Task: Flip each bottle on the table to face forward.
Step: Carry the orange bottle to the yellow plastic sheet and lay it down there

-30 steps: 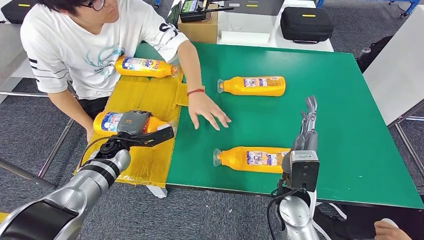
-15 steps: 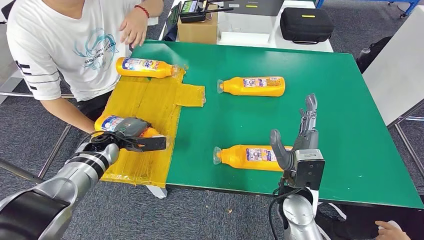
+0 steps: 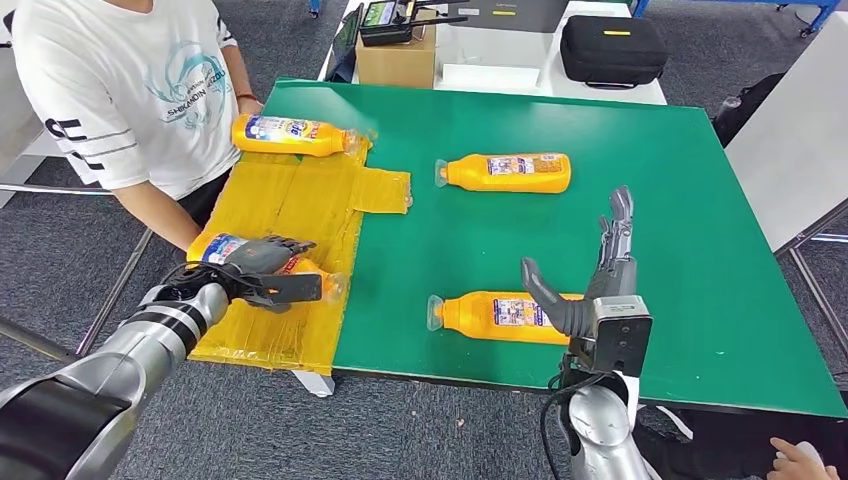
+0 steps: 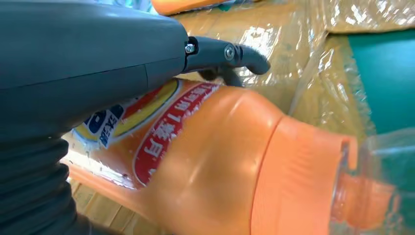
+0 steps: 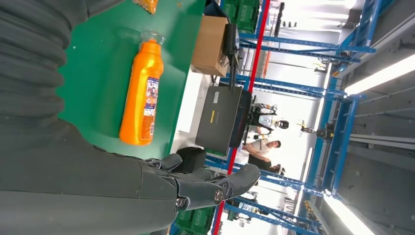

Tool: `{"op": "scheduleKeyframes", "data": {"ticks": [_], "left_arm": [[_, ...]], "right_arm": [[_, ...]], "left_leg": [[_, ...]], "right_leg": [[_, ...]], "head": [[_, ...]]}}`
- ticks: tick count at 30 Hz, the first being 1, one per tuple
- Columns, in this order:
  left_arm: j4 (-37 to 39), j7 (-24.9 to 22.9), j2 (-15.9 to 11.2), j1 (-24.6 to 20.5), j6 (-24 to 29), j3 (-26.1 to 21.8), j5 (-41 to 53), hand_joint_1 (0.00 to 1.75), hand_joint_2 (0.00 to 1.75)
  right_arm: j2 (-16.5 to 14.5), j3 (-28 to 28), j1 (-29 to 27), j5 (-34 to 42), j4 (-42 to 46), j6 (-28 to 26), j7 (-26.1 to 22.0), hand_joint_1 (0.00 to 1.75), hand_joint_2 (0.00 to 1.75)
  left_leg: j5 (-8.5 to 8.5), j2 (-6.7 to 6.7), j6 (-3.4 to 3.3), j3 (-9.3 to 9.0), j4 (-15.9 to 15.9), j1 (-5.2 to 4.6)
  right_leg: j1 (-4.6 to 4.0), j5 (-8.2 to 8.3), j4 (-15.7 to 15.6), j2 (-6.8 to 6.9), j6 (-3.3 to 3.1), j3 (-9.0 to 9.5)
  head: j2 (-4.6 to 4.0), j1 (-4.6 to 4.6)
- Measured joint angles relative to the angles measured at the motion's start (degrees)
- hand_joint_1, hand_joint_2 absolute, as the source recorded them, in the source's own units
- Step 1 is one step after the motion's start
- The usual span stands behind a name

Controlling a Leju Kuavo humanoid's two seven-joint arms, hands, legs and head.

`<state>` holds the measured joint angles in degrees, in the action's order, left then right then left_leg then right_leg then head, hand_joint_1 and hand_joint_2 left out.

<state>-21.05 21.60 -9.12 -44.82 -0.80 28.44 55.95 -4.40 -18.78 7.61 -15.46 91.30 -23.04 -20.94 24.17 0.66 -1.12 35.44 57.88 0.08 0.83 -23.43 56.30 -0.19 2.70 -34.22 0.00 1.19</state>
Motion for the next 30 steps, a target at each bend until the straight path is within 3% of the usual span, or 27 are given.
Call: {"op": "scheduleKeyframes", "data": {"ticks": [15,18,19,22,26,30], "left_arm": [[-0.32,5.84,-1.32,1.21,-0.79,-1.58,-7.00,0.00,0.00],[-1.45,9.07,-1.54,3.04,0.17,-3.58,-12.73,0.00,0.00],[-2.32,10.61,-1.58,4.15,0.33,-4.75,-15.69,0.00,0.44],[-6.61,14.54,-1.54,8.60,0.19,-9.33,-24.58,0.00,1.75],[-16.35,17.79,0.02,16.22,-0.38,-16.12,-36.21,0.00,1.75],[-28.70,15.48,3.91,23.66,-4.68,-22.66,-49.53,0.00,1.75]], "right_arm": [[0.78,-0.02,1.52,1.26,-2.26,1.31,-0.64,0.00,1.75],[0.88,-0.02,1.57,1.23,-2.70,1.44,-0.60,0.00,0.44],[0.96,-0.02,1.58,1.09,-2.86,1.56,-0.32,0.00,0.00],[1.46,-0.02,1.60,-0.07,-3.48,2.15,1.43,0.00,0.00],[2.26,-0.02,1.78,-4.04,-5.04,3.46,5.12,0.00,0.00],[3.28,-0.07,1.79,-11.30,-7.14,5.05,11.07,0.00,0.00]], "left_leg": [[0.00,0.01,0.00,0.00,0.00,0.00],[0.00,0.00,0.00,0.00,0.00,0.00],[0.01,-0.03,0.00,0.00,0.00,0.00],[0.01,-0.08,0.01,0.02,0.00,-0.01],[0.02,-0.05,0.01,0.03,0.00,-0.03],[0.03,0.00,0.00,0.06,0.00,-0.04]], "right_leg": [[0.00,0.00,0.00,0.00,0.00,0.00],[0.00,0.00,0.00,0.00,0.00,0.00],[0.00,0.00,0.00,-0.01,0.00,-0.01],[0.01,-0.01,-0.02,-0.02,-0.01,-0.06],[0.04,-0.02,-0.04,-0.02,-0.01,-0.10],[0.05,-0.02,-0.06,-0.01,-0.01,-0.10]], "head": [[0.00,0.00],[0.00,0.00],[0.00,0.00],[0.00,0.00],[0.00,0.01],[0.00,-0.01]]}}
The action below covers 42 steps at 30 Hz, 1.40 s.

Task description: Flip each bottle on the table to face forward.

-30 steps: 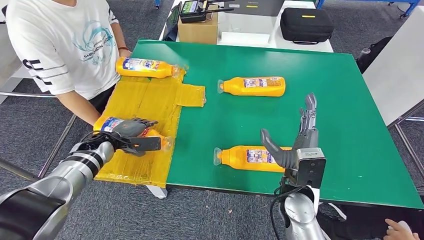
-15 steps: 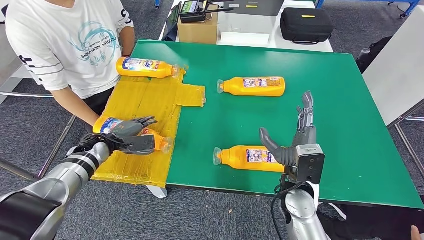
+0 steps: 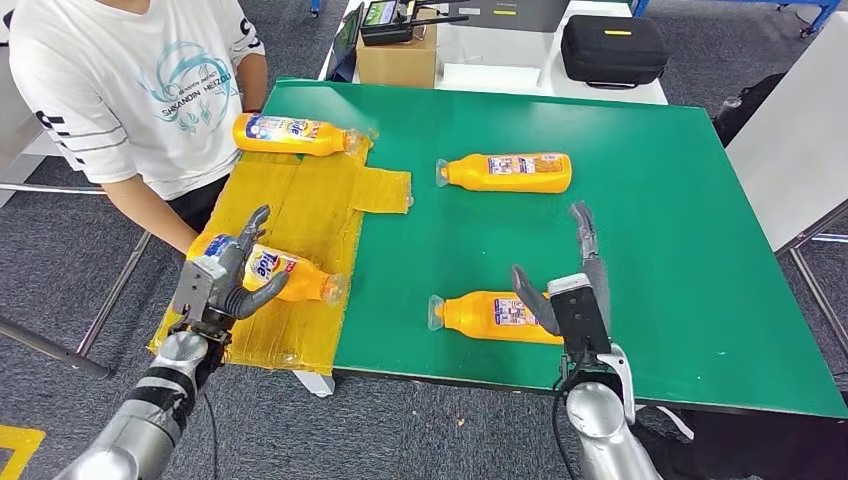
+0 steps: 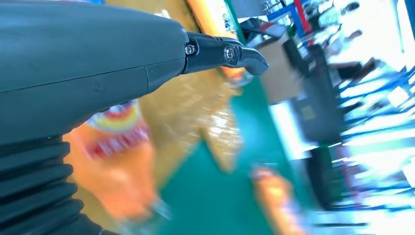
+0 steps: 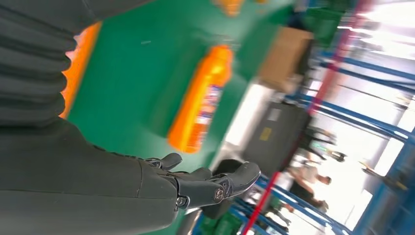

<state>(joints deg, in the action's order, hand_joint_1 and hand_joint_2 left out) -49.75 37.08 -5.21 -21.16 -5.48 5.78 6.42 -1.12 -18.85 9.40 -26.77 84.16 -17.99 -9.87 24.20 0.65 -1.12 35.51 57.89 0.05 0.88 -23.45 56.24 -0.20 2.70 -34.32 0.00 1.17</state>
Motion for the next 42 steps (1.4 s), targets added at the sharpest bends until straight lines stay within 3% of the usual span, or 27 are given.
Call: {"op": "scheduleKeyframes", "data": {"ticks": [6,10,18,27,37,42], "left_arm": [[-11.73,-5.02,4.25,5.61,-1.38,-3.50,-6.78,0.00,1.75],[-15.10,-5.56,5.40,6.90,-1.37,-4.16,-7.20,0.00,1.75],[-18.54,-10.65,7.78,7.65,-2.58,-3.83,-12.97,0.00,1.75],[-19.81,-11.84,9.07,7.73,-3.11,-1.54,-15.47,0.00,1.75],[-19.86,-12.78,9.58,6.92,-3.60,-0.31,-16.66,0.00,1.75],[-19.85,-12.97,9.58,6.34,-4.37,0.17,-16.86,0.00,1.75]], "right_arm": [[2.11,-0.05,-0.39,-8.15,-2.00,2.47,6.84,0.00,0.00],[2.84,-0.05,-0.47,-8.91,-2.65,2.86,7.59,0.00,1.75],[5.28,-0.10,-2.10,-18.54,-3.59,4.66,13.29,0.00,1.75],[7.93,0.39,-4.46,-22.93,-3.54,5.93,15.55,0.00,1.75],[10.35,-0.34,-4.20,-29.28,-4.50,12.75,18.98,0.00,1.75],[13.00,-1.64,-1.17,-29.36,-7.42,17.79,17.45,0.00,1.75]], "left_leg": [[0.01,0.01,-0.02,0.01,0.00,-0.01],[0.01,0.00,-0.01,0.00,0.00,0.02],[0.01,0.15,-0.01,0.03,0.00,0.01],[0.02,0.11,-0.03,0.01,0.00,-0.04],[0.01,0.12,-0.03,0.02,0.00,-0.04],[0.01,0.12,-0.04,0.02,0.01,-0.07]], "right_leg": [[0.00,0.01,-0.01,0.00,0.00,0.01],[-0.05,0.01,0.01,0.00,0.00,0.01],[-0.02,0.01,0.00,0.07,0.00,0.02],[0.03,0.01,-0.01,0.05,0.01,0.00],[0.04,0.01,0.00,0.06,0.01,0.02],[0.07,0.02,-0.01,0.06,0.02,0.03]], "head": [[0.00,0.01],[0.00,0.02],[0.00,0.01],[0.00,0.03],[-0.01,0.03],[0.00,0.03]]}}
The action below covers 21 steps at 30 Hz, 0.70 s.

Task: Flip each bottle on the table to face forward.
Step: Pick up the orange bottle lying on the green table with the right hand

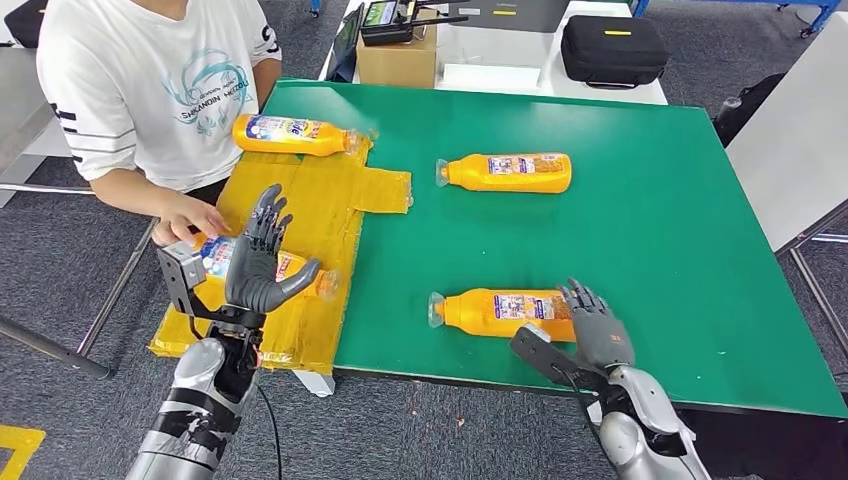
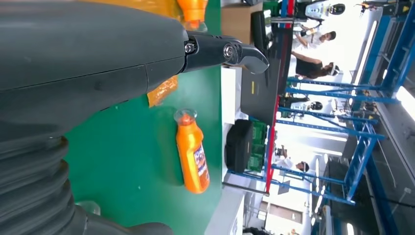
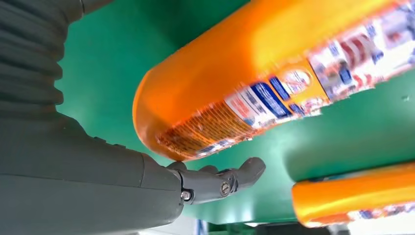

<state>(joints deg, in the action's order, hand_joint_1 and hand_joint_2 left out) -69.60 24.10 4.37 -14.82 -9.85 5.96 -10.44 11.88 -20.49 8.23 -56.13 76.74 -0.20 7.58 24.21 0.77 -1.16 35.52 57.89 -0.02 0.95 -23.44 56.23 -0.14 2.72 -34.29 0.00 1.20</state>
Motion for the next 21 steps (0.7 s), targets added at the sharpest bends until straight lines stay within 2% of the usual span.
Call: {"op": "scheduleKeyframes", "data": {"ticks": [5,7,9,10,11,21], "left_arm": [[0.04,-0.04,0.00,-0.60,-0.62,0.45,-0.41,0.00,1.75],[0.26,-0.03,0.02,-0.95,-1.26,0.70,-0.67,0.00,1.75],[0.65,0.01,0.04,-1.48,-1.85,0.93,-0.94,0.00,1.75],[0.85,0.06,0.04,-1.74,-2.11,1.04,-1.15,0.00,1.75],[1.07,0.12,0.04,-1.98,-2.30,1.15,-1.34,0.00,1.75],[2.64,0.46,-0.02,-2.79,-3.11,1.76,-2.26,0.00,1.75]], "right_arm": [[1.61,-1.52,3.31,0.95,-3.36,2.51,-1.67,0.01,1.75],[2.33,-2.83,5.32,1.78,-5.27,4.82,-3.15,0.73,1.75],[3.21,-4.52,7.68,2.84,-7.50,7.57,-4.93,1.59,1.75],[3.70,-5.51,8.90,3.39,-8.63,8.80,-5.79,1.69,1.75],[4.19,-6.48,10.08,3.85,-9.64,9.68,-6.49,1.74,1.75],[6.97,-12.97,16.33,7.40,-15.11,12.10,-8.53,1.75,1.75]], "left_leg": [[-0.01,0.00,-0.01,-0.01,0.00,0.00],[-0.01,-0.09,0.00,-0.02,0.00,0.00],[-0.01,-0.14,0.00,-0.04,0.01,0.00],[-0.01,-0.13,0.00,-0.05,0.01,0.00],[-0.01,-0.13,0.00,-0.05,0.01,0.00],[-0.01,-0.11,0.00,-0.08,0.01,0.00]], "right_leg": [[0.00,0.01,0.01,0.00,0.01,0.02],[-0.01,0.02,0.02,-0.02,0.02,0.01],[-0.01,0.02,0.02,-0.03,0.02,0.01],[-0.01,0.02,0.02,-0.04,0.02,0.01],[-0.01,0.02,0.01,-0.04,0.02,0.02],[-0.01,0.02,0.01,-0.04,0.02,0.05]], "head": [[0.00,0.01],[0.00,0.01],[0.00,0.00],[0.00,0.01],[0.00,0.01],[0.00,0.00]]}}
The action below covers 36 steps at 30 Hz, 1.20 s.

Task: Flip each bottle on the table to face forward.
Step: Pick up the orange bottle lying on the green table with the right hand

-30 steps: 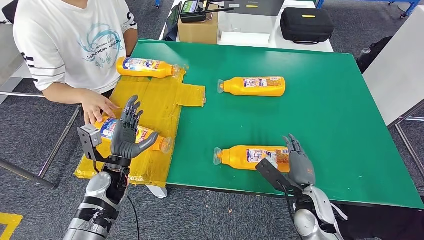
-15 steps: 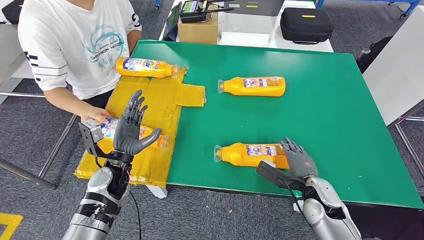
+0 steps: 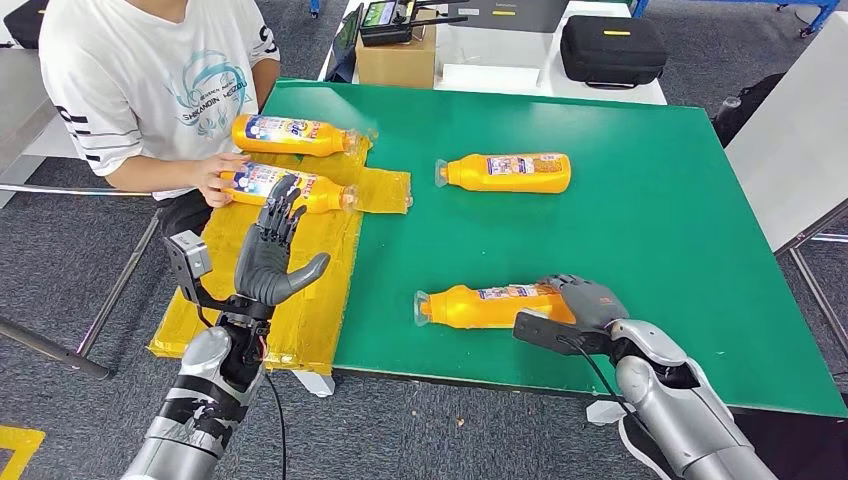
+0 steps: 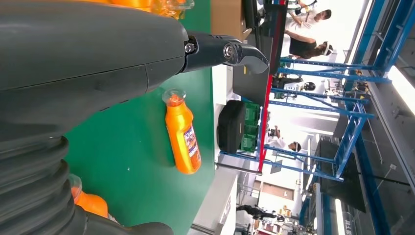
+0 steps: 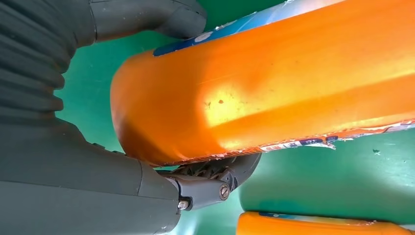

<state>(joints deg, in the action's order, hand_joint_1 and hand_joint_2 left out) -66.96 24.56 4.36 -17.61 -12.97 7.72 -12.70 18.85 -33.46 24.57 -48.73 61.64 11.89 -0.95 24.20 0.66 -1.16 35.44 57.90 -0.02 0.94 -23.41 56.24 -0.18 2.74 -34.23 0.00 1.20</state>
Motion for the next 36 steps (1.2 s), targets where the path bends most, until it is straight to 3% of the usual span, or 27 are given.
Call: {"op": "scheduleKeyframes", "data": {"ticks": [10,15,23,29,36], "left_arm": [[1.13,0.26,-0.07,-0.64,0.01,0.06,-0.32,0.00,1.75],[1.17,-0.05,-0.14,-0.58,2.39,-0.03,-0.05,0.00,1.75],[1.54,-2.05,0.08,-0.17,10.66,-0.21,0.21,0.00,1.75],[2.93,-4.06,0.88,-0.81,13.70,0.05,-0.54,0.00,1.75],[5.49,-7.41,1.80,-2.69,15.59,1.93,-2.01,0.00,1.75]], "right_arm": [[1.29,-3.76,2.36,3.34,-2.07,0.11,-0.37,1.75,1.75],[0.69,-4.02,1.24,5.24,-1.72,-7.57,1.89,1.75,1.75],[-7.43,5.79,-9.35,7.79,7.70,-27.22,0.92,1.75,1.75],[-13.47,9.82,-14.34,10.66,12.53,-33.22,-2.76,1.75,1.75],[-18.94,11.15,-16.26,11.88,14.63,-38.85,-6.34,1.75,1.75]], "left_leg": [[0.00,0.00,0.00,-0.04,0.00,0.00],[0.00,0.07,0.00,-0.02,0.00,0.01],[0.01,0.17,0.02,0.10,0.00,0.11],[0.01,0.14,0.02,0.12,-0.01,0.10],[-0.01,0.12,0.03,0.10,-0.01,0.09]], "right_leg": [[0.00,0.00,0.00,0.00,0.00,0.05],[-0.01,0.00,0.01,0.02,0.00,0.04],[-0.12,-0.03,0.02,0.07,-0.03,-0.07],[-0.10,-0.04,0.01,0.06,-0.04,-0.09],[-0.10,-0.02,0.01,0.06,-0.03,-0.08]], "head": [[0.00,0.00],[0.00,-0.01],[0.00,0.01],[0.00,0.00],[0.00,-0.01]]}}
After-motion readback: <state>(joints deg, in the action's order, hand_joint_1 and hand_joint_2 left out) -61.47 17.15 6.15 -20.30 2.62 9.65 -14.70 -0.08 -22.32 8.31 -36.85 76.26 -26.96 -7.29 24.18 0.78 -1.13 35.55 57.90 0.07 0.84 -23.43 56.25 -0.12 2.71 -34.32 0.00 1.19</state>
